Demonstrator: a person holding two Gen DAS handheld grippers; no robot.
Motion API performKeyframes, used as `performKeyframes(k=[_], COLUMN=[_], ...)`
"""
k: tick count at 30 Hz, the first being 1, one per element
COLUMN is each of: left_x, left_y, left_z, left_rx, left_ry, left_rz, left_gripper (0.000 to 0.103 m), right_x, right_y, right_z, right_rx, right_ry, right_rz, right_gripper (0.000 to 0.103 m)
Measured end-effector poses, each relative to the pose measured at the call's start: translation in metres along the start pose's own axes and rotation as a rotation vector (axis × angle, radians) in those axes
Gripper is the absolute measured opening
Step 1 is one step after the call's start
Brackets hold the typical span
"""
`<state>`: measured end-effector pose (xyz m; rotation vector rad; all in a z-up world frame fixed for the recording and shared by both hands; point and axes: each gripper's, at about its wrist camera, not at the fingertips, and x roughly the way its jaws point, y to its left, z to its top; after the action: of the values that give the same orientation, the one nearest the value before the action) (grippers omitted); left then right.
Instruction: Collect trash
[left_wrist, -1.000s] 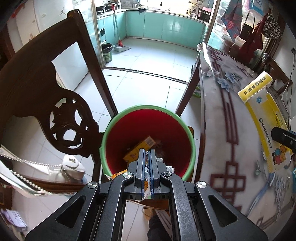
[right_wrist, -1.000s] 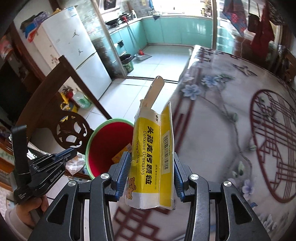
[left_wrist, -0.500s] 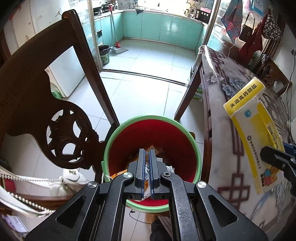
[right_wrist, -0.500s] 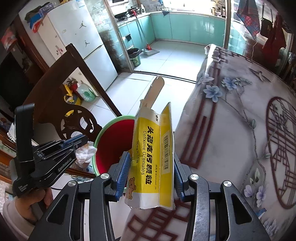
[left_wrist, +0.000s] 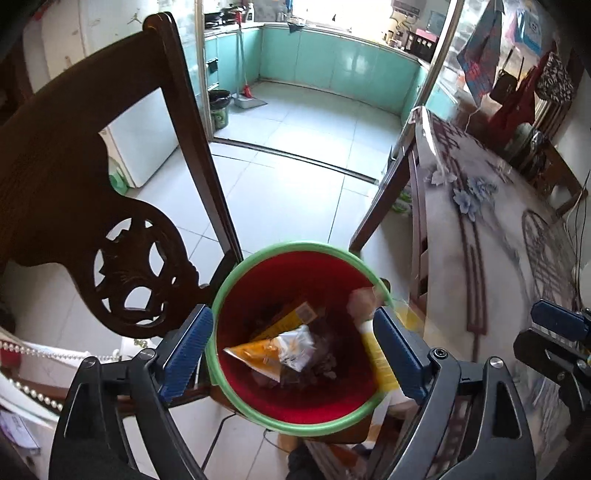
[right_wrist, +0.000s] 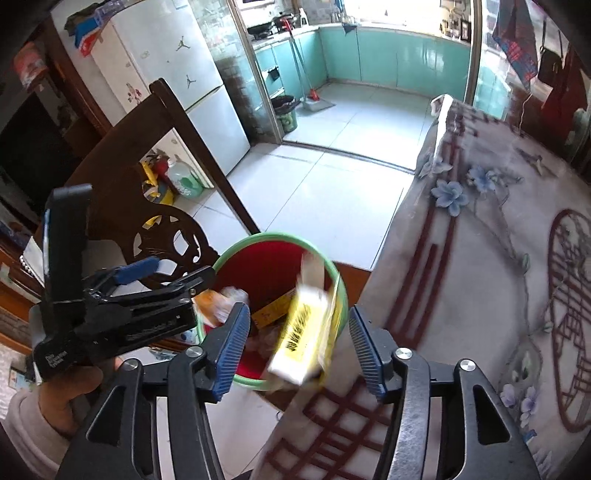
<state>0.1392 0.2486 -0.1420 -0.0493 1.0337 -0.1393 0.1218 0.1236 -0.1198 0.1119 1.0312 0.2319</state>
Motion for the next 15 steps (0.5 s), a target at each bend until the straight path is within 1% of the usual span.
performKeyframes(k=[2,3,4,5,8,11,14,15], left_x=[-0.002,-0.006,-0.009,-0.015,-0.033,-0.054,-0.078,-0.090], left_y=[-0.004,-0.006,-0.009,-0.014,-0.026,-0.041,-0.061,-0.071], left_z=[-0.002,-0.003,-0.004,-0.007,-0.015,-0.028,-0.042,-0.048], left_rx=[-0.011,-0.019,-0.026,-0.033,-0.050,-0.077,-0.085,-0.083], left_ry=[0.000,-0.007,-0.014,-0.027,-0.071,-0.126,-0.203,-0.247], left_rz=[0.007,0.008,0.010,0.019,0.030,0.028,0.040,0.053], left_gripper=[0.090,0.093,0.101,0.102,0.103,0.103,0.103,0.103], right_x=[-0.009,-0.014,-0.019,-0.025,-0.045,-0.069,-0.096,-0.108], right_y=[-0.004,-0.007,-0.010,-0.013,-0.023,-0.035,-0.051,-0.057], right_z=[-0.002,-0.003,-0.004,-0.005,-0.011,-0.022,-0.036,-0.042], right_rx=[-0.001,0.001,0.004,0.007,0.004,-0.008,-0.008,-0.002], right_ry=[-0.022,-0.036,-0.049,-0.062,-0.100,-0.155,-0.226,-0.258], right_rz=[-0.023,-0.029,-0.033,-0.037,-0.055,-0.061,-0.049,-0.052], right_gripper=[0.061,0.062,0.063,0.065,0.072,0.073,0.075,0.077])
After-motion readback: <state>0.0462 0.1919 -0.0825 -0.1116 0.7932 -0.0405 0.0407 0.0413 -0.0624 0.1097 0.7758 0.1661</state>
